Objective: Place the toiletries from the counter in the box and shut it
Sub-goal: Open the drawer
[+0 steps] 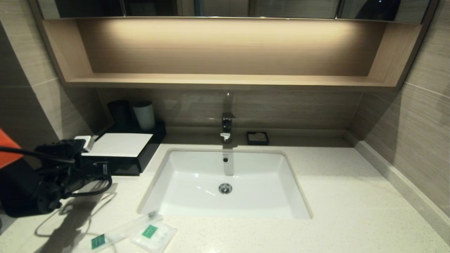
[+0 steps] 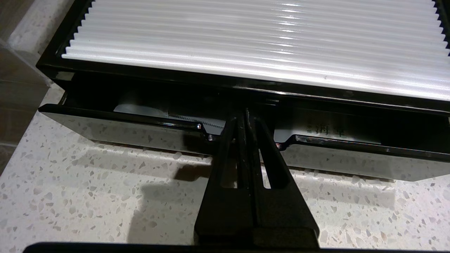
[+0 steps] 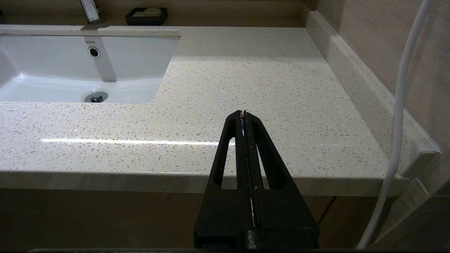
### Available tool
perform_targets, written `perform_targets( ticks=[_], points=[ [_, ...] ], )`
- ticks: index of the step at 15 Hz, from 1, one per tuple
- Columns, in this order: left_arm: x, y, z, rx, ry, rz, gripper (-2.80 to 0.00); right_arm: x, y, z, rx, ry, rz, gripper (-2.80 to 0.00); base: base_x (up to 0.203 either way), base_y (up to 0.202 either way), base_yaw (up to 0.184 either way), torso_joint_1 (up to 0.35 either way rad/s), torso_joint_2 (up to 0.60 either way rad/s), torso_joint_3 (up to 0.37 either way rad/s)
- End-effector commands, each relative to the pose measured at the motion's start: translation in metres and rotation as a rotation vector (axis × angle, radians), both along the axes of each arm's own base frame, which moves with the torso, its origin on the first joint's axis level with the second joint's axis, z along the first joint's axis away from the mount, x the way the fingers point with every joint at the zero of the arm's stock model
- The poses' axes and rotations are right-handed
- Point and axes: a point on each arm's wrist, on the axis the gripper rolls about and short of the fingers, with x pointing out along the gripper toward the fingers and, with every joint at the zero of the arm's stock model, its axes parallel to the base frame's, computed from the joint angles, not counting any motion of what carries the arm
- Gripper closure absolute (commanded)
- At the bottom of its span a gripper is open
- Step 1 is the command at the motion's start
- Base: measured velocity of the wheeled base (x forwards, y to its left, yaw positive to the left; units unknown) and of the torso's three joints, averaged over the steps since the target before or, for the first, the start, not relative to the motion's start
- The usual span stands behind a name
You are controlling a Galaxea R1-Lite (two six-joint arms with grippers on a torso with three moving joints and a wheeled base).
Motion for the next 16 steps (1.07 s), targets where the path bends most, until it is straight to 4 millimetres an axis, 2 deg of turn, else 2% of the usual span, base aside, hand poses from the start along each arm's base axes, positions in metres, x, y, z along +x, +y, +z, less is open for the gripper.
perform_targets(
  ticks=[1,10,16],
  points=[
    [-0.004,-0.001,0.009,0.0,0.004,-0.001,0.0,0.0,0.0,0.0,0.0,0.001,0.0,0.0,0.0,0.0,0.0,0.0,0.0,0.0],
    [-0.017,-0.004,0.019,0.018,0.146,-0.028,0.0,0.0,0.0,0.0,0.0,0.002,0.0,0.0,0.0,0.0,0.0,0.0,0.0,0.0],
    [-0.02,-0.004,0.024,0.032,0.149,-0.036,0.0,0.0,0.0,0.0,0.0,0.002,0.0,0.0,0.0,0.0,0.0,0.0,0.0,0.0]
  ],
)
